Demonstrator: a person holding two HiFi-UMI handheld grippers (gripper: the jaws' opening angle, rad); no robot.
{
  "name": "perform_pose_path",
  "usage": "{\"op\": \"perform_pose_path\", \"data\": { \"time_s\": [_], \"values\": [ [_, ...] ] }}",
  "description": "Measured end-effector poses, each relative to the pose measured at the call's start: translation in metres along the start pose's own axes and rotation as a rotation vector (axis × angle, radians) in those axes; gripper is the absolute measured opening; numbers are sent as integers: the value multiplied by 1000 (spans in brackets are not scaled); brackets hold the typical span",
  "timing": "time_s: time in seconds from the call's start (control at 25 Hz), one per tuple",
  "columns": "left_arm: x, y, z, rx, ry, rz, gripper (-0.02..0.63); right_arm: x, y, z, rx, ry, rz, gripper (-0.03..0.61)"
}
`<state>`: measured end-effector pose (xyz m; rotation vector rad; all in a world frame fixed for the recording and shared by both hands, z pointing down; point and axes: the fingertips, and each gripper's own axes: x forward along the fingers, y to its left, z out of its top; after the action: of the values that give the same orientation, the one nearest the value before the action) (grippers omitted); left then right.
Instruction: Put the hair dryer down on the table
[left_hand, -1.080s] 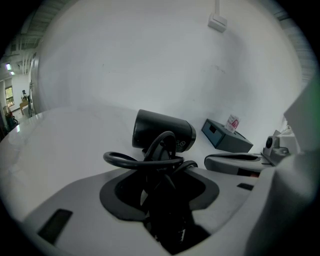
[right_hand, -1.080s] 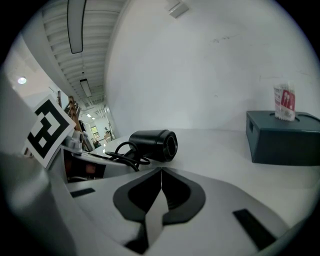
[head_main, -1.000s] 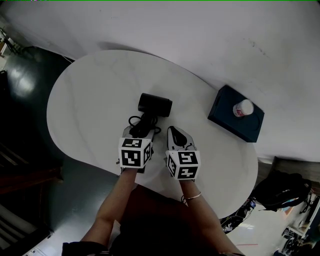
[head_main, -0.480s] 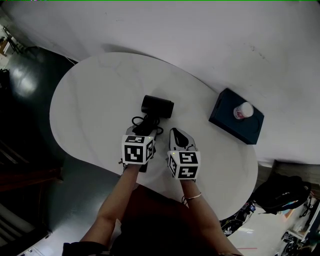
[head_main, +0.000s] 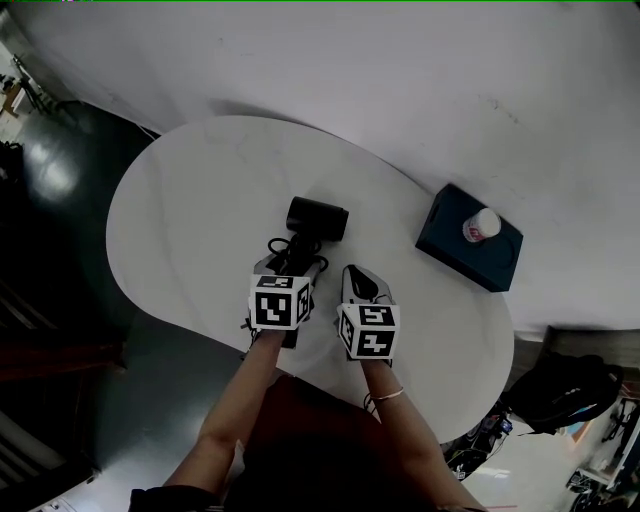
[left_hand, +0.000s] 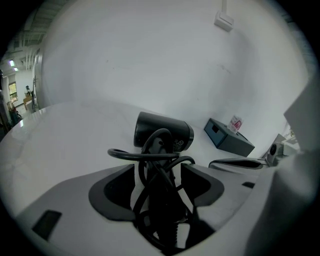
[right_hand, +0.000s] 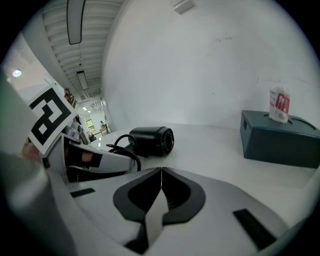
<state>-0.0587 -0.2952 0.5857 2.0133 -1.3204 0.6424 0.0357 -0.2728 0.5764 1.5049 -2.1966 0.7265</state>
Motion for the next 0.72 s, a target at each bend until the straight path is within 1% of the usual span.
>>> {"op": "perform_pose_path", "data": {
  "time_s": [0.16, 0.52, 0.72],
  "values": [
    [-10, 1, -4, -9, -14, -3, 278, -5, 1, -5, 3, 15, -7, 15],
    [-57, 4, -15, -39, -89, -4, 278, -28, 25, -10, -16, -4, -6, 15],
    [-76, 0, -23, -60, -130, -26, 275, -47, 33, -16, -16, -21, -15, 15]
  ]
}}
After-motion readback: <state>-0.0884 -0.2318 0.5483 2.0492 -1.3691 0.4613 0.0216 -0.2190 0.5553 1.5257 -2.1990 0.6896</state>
